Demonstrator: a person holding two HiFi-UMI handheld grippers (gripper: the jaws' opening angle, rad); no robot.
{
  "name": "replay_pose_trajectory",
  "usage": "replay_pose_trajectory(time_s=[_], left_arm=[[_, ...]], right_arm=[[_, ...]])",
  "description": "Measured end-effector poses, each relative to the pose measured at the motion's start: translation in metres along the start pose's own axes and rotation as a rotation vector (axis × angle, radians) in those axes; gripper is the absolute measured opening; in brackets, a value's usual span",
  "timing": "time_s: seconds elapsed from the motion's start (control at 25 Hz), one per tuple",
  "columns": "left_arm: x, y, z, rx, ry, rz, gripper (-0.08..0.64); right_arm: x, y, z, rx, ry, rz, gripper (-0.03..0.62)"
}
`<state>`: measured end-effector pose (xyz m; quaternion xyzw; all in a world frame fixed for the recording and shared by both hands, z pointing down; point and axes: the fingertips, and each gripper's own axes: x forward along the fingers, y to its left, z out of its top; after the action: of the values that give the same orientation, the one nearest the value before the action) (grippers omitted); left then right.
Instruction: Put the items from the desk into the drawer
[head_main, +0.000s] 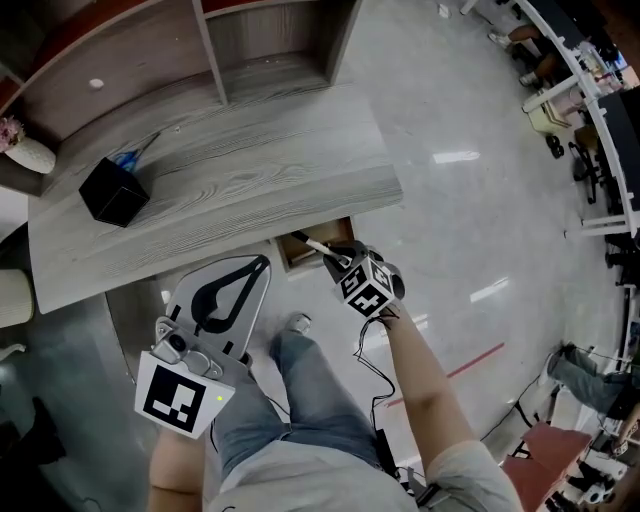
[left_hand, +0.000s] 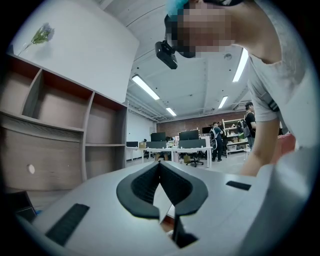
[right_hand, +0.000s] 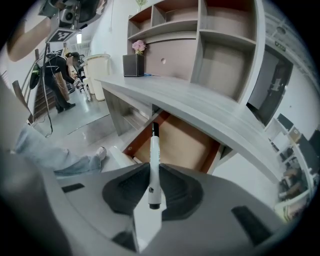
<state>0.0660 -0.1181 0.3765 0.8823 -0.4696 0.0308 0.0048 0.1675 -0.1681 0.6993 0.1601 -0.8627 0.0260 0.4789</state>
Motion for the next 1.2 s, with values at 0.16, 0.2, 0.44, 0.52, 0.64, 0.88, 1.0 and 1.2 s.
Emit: replay_pose_trajectory(time_s=[0.16, 0.2, 0.44, 0.52, 0.64, 0.88, 1.0, 1.2], left_arm=[[0.005, 0.002, -0.006, 0.003, 0.009, 0.001, 0.005], [0.006, 0.002, -0.007, 0.002, 0.011, 0.003, 0.005], [0.009, 0.008, -0.015, -0.001, 0.020, 0.029, 0.005], [0.010, 0.010, -0.017, -0.003, 0.022, 0.037, 0.005], [0.013, 0.012, -0.021, 0.001, 0.025, 0.048, 0.005], [0.016, 0.014, -0.027, 0.000, 0.036, 0.068, 0.005], [0.017, 0.015, -0.029, 0.003, 0.043, 0.074, 0.005], [0.019, 0.014, -0.029, 0.007, 0.049, 0.077, 0.005]], right_arm=[[0.011, 0.000, -0.004, -0.014, 0.020, 0.019, 0.072], [0.013, 0.000, -0.004, -0.023, 0.024, 0.025, 0.073], [0.031, -0.003, -0.003, -0.075, 0.051, 0.048, 0.074], [0.037, -0.006, -0.004, -0.080, 0.058, 0.045, 0.074], [0.045, -0.010, -0.006, -0.079, 0.066, 0.046, 0.074], [0.058, -0.011, -0.012, -0.093, 0.085, 0.052, 0.075], [0.062, -0.012, -0.013, -0.093, 0.090, 0.043, 0.077], [0.064, -0.015, -0.013, -0.080, 0.083, 0.028, 0.080]])
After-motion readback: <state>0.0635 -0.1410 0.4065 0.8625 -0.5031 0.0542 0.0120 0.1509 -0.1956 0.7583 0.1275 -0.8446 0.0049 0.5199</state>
